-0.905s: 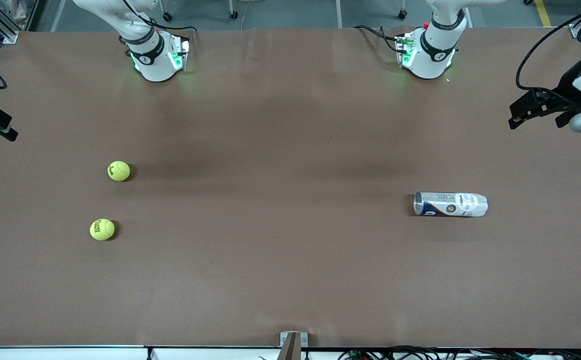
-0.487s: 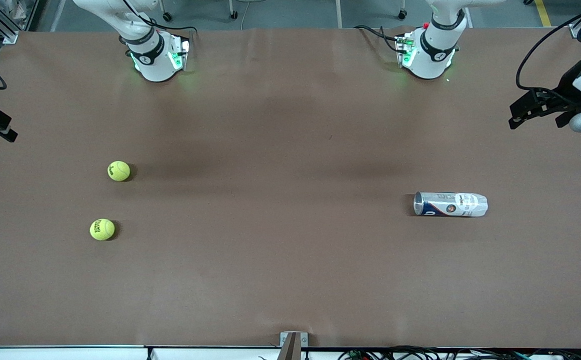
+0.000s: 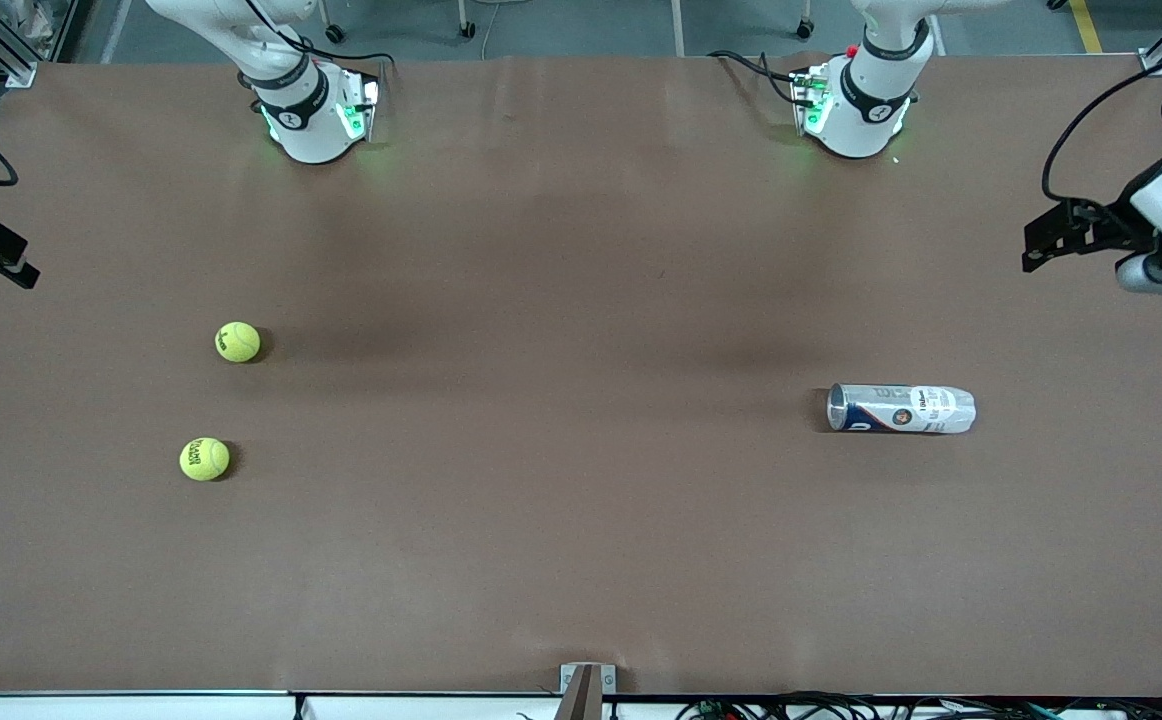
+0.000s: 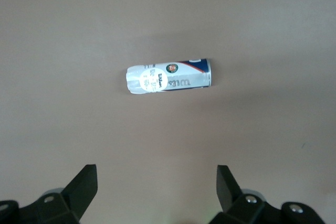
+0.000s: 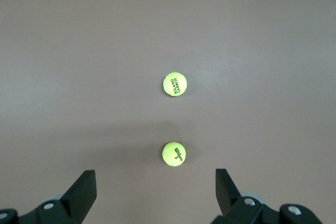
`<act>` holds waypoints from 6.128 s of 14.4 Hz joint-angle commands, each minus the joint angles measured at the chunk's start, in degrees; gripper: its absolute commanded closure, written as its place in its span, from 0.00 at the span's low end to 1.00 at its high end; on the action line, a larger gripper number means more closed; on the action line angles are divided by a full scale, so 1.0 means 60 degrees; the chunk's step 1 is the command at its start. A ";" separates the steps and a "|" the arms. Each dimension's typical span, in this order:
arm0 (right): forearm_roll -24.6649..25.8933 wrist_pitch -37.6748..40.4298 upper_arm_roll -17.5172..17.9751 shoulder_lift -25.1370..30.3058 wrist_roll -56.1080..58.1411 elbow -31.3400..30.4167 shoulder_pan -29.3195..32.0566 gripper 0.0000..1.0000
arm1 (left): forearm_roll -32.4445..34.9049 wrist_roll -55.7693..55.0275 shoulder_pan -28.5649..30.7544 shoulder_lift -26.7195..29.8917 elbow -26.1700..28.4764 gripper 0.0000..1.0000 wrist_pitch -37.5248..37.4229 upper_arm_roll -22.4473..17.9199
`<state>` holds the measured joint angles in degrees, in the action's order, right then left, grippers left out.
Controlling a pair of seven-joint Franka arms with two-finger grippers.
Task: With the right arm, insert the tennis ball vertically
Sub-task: 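Reach the left gripper down to the clear tennis-ball tube, then grasp the tube with the left gripper while the right gripper reaches the ball, then lift the tube upright with the left gripper while the right gripper grasps the ball, then lift the Wilson ball with the right gripper while the left gripper carries the tube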
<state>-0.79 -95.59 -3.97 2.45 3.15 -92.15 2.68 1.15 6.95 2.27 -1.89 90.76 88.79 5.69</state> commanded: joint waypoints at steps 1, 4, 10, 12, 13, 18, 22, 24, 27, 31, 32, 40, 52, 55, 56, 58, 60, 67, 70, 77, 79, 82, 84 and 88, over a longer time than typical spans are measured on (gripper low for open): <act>0.0161 -0.0021 0.0018 -0.0072 -0.0159 0.0095 -0.0023 0.00 | 0.0190 0.1020 -0.0041 -0.0518 -0.0053 0.00 0.0011 0.0077; 0.0160 -0.0006 0.0018 -0.0276 -0.0159 0.0095 0.0007 0.00 | 0.0321 0.2397 -0.0040 -0.0754 0.0589 0.00 0.0755 0.0092; 0.0234 0.0052 0.0033 -0.0731 -0.0247 0.0109 -0.0256 0.00 | 0.1067 0.4317 -0.0129 -0.1338 0.2187 0.00 0.2090 0.0165; 0.0234 0.0052 0.0033 -0.0731 -0.0247 0.0095 -0.0242 0.00 | 0.1696 0.5179 -0.0114 -0.1952 0.2232 0.00 0.2324 0.0165; 0.0219 0.0038 0.0033 -0.0731 -0.0262 0.0095 -0.0242 0.00 | 0.1771 0.5649 -0.0099 -0.2158 0.2232 0.00 0.2528 0.0165; 0.0219 0.0052 0.0033 -0.0789 -0.0247 0.0065 -0.0198 0.00 | 0.2636 0.6941 -0.0158 -0.3139 0.2218 0.00 0.3087 0.0180; 0.0205 -0.0050 0.0018 -0.1082 -0.0262 0.0080 -0.0110 0.00 | 0.2912 0.7938 -0.0362 -0.3698 0.2145 0.00 0.3775 0.0166; 0.0190 -0.0181 -0.0026 -0.1316 -0.0262 0.0051 -0.0095 0.00 | 0.3484 0.7939 -0.0537 -0.4004 0.2086 0.00 0.3819 0.0180; 0.0234 -0.0517 -0.0026 -0.1755 -0.0247 -0.0008 0.0182 0.00 | 0.3878 0.7924 -0.0627 -0.4488 0.1882 0.00 0.3995 0.0165; 0.0248 -0.1673 -0.0041 -0.1815 -0.0233 -0.1380 0.0285 0.00 | 0.4949 0.7778 -0.1212 -0.4797 0.1720 0.00 0.4127 0.0165; 0.0248 -0.1850 -0.0041 -0.1815 -0.0233 -0.1776 0.0416 0.00 | 0.4980 0.7661 -0.1256 -0.4870 0.1676 0.00 0.4127 0.0165; 0.0234 -0.3727 -0.0026 -0.2896 -0.0131 -0.4168 0.0461 0.00 | 0.5654 0.7572 -0.1359 -0.5500 0.1617 0.00 0.4127 0.0151; 0.0219 -0.3712 0.0003 -0.4407 -0.0042 -0.4388 0.0256 0.00 | 0.6635 0.6459 -0.1711 -0.5793 0.1822 0.00 0.4316 0.0165; 0.0234 -0.3668 0.0003 -0.4393 0.0351 -0.4592 0.0271 0.00 | 0.6635 0.6342 -0.1608 -0.5896 0.2100 0.00 0.4800 0.0165; 0.0234 -0.3683 0.0003 -0.4408 0.0353 -0.4607 0.0300 0.01 | 0.6635 0.6342 -0.1608 -0.5896 0.2100 0.00 0.4801 0.0165; 0.0234 -0.3668 -0.0011 -0.4422 0.0339 -0.4608 0.0300 0.12 | 0.6635 0.6342 -0.1637 -0.5925 0.2086 0.00 0.4816 0.0165; 0.0234 -0.3625 0.0003 -0.4466 0.0382 -0.4608 0.0315 0.41 | 0.6635 0.6342 -0.1652 -0.5954 0.2071 0.03 0.4874 0.0165; 0.0190 -0.3377 0.0018 -0.4584 0.0412 -0.4462 0.0417 0.69 | 0.6679 0.6371 -0.1725 -0.5940 0.2027 0.20 0.5006 0.0180; 0.0102 -0.2164 0.0018 -0.4467 0.0412 -0.3396 0.0403 0.77 | 0.6679 0.6415 -0.1740 -0.5896 0.2013 0.23 0.5006 0.0195; -0.0774 0.1033 0.0062 -0.4364 0.0397 0.0297 0.0154 0.84 | 0.6504 0.6401 -0.1696 -0.5575 0.1779 0.24 0.4919 0.0618; -0.1346 0.1048 0.0120 -0.4364 0.0383 0.0708 0.0066 0.85 | 0.6460 0.6400 -0.1594 -0.5472 0.1589 0.24 0.4874 0.1100; -0.1597 0.1034 0.0120 -0.4364 0.0295 0.1148 -0.0460 0.85 | 0.5030 0.6328 -0.1564 -0.5354 0.1150 0.24 0.4874 0.1760; -0.1626 0.0961 0.0120 -0.4364 0.0295 0.1252 -0.0811 0.87 | 0.4207 0.6371 -0.1651 -0.5339 0.0391 0.24 0.4874 0.1879; -0.1787 0.0888 0.0135 -0.4393 0.0353 0.1427 -0.0974 0.89 | 0.1909 0.6166 -0.1857 -0.5631 -0.0710 0.24 0.4990 0.1894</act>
<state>-10.11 -90.43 -3.03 -23.46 4.99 -85.05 -3.30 17.68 44.86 -8.41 -34.21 89.49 118.61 17.11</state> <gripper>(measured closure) 0.370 0.238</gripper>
